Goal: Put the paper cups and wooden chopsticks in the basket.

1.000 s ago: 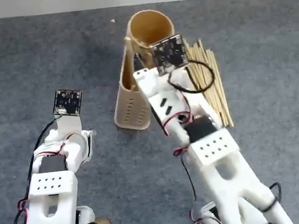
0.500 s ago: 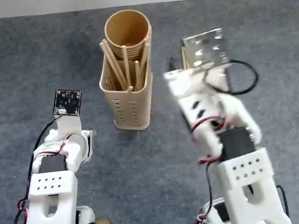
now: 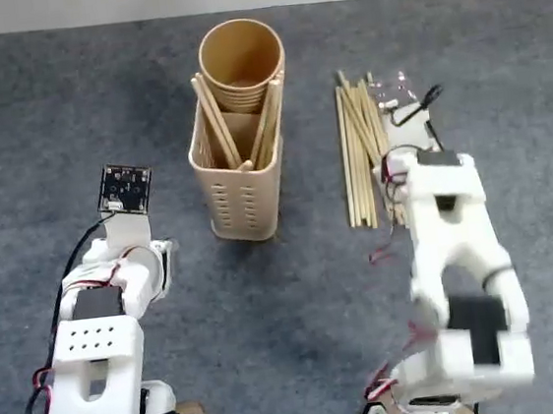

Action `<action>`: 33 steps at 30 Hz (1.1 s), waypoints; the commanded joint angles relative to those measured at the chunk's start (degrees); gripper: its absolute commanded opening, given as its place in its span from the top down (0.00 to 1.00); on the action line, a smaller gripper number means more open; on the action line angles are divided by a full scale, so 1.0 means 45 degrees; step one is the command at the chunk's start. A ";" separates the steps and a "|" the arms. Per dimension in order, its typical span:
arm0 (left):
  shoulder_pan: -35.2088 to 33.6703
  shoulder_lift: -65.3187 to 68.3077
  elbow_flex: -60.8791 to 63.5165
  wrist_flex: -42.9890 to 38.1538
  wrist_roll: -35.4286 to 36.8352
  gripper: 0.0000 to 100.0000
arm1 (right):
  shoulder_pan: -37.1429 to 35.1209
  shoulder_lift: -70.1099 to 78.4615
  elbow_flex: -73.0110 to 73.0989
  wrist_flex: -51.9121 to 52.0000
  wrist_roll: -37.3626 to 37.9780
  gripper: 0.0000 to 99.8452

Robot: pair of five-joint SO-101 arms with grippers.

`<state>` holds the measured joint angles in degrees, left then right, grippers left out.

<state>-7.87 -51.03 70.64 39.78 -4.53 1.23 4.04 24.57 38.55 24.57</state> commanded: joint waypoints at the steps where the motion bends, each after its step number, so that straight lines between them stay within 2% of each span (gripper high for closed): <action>1: 0.0166 -0.0244 -0.0049 -0.0195 0.0039 0.80 | 0.0322 0.1280 -0.1905 -0.0088 0.0176 0.74; 6: 0.0166 -0.0244 -0.0049 -0.0195 0.0039 0.80 | 0.0361 0.2589 -0.2764 -0.0127 0.0176 0.75; 11: 0.0166 -0.0244 -0.0049 -0.0195 0.0039 0.80 | 0.0361 0.3214 -0.2764 -0.0127 0.0176 0.90; 16: 0.0166 -0.0244 -0.0049 -0.0195 0.0039 0.80 | 0.0381 0.3233 -0.2764 -0.0147 -0.0039 0.93; 19: 0.0166 -0.0244 -0.0049 -0.0195 0.0039 0.80 | 0.0596 0.3214 -0.3116 -0.0147 -0.0879 1.00; 27: 0.0166 -0.0244 -0.0049 -0.0195 0.0039 0.80 | 0.0596 0.3057 -0.3917 0.0205 -0.1192 1.00; 33: 0.0166 -0.0244 -0.0049 -0.0195 0.0039 0.80 | 0.0596 0.0518 -0.4190 0.0205 -0.3302 1.00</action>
<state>-7.87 -51.03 70.64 39.78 -4.53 3.34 15.38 8.57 39.16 13.67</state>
